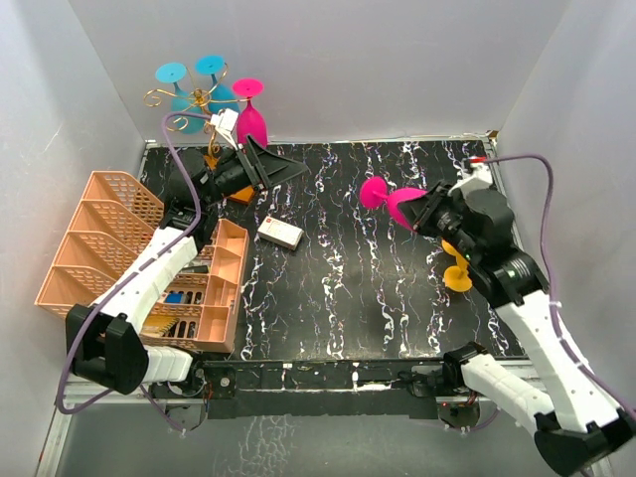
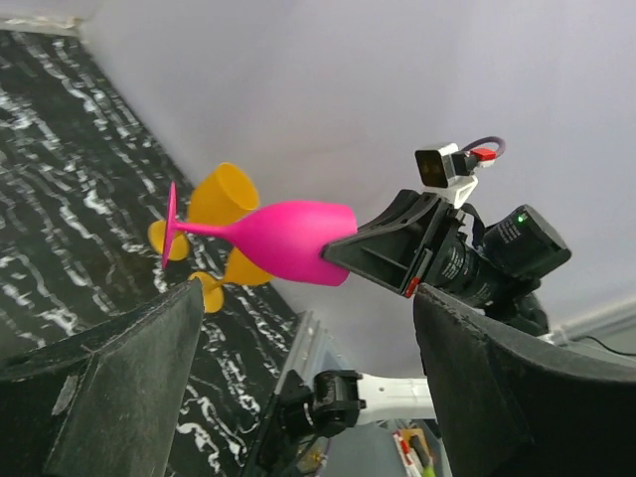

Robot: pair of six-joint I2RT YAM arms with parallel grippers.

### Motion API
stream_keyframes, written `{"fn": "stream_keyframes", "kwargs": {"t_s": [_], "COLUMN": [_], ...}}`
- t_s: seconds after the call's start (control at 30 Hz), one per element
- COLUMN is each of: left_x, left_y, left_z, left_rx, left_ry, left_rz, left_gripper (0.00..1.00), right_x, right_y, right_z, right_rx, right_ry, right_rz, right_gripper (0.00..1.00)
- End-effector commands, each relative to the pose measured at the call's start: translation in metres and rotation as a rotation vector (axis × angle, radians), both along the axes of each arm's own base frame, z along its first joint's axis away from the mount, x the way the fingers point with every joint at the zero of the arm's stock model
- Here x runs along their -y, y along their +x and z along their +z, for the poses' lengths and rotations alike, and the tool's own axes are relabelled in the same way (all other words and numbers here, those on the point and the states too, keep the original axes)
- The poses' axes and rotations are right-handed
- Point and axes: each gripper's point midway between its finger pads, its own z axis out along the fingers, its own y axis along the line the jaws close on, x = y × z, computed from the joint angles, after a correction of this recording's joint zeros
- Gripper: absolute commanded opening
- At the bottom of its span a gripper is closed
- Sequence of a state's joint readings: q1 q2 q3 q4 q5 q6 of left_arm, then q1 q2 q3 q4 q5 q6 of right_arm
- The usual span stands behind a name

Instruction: Take the wine glass off the wine glass rack

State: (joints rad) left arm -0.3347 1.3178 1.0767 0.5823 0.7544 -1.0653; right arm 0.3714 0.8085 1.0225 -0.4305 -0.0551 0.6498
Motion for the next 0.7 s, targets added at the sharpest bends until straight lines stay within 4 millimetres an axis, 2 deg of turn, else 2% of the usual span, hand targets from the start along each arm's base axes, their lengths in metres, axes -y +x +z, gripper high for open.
{"fn": "stream_keyframes", "kwargs": {"t_s": [0.0,0.17,0.4,0.57,0.67], "left_x": [-0.013,-0.018,-0.026,-0.033,-0.035], "left_y": [0.005,0.004,-0.002,-0.004,-0.003], "left_z": [-0.008,-0.009,-0.006,-0.003,-0.001], "left_rx": [0.030,0.065,0.099,0.129,0.146], "left_ry": [0.149,0.209,0.266,0.339,0.358], "left_rz": [0.095,0.117,0.145,0.176,0.187], "left_gripper": [0.85,0.85,0.86,0.87,0.87], "right_x": [0.021,0.030,0.045,0.049,0.055], "right_y": [0.001,0.016,0.042,0.056,0.065], "right_z": [-0.044,-0.075,-0.080,-0.084,-0.093], "right_rx": [-0.172,-0.385,-0.470,-0.493,-0.533], "right_ry": [-0.267,-0.378,-0.437,-0.433,-0.417], "right_rz": [-0.029,-0.086,-0.232,-0.270,-0.285], "right_gripper": [0.08,0.08,0.08,0.08,0.08]}}
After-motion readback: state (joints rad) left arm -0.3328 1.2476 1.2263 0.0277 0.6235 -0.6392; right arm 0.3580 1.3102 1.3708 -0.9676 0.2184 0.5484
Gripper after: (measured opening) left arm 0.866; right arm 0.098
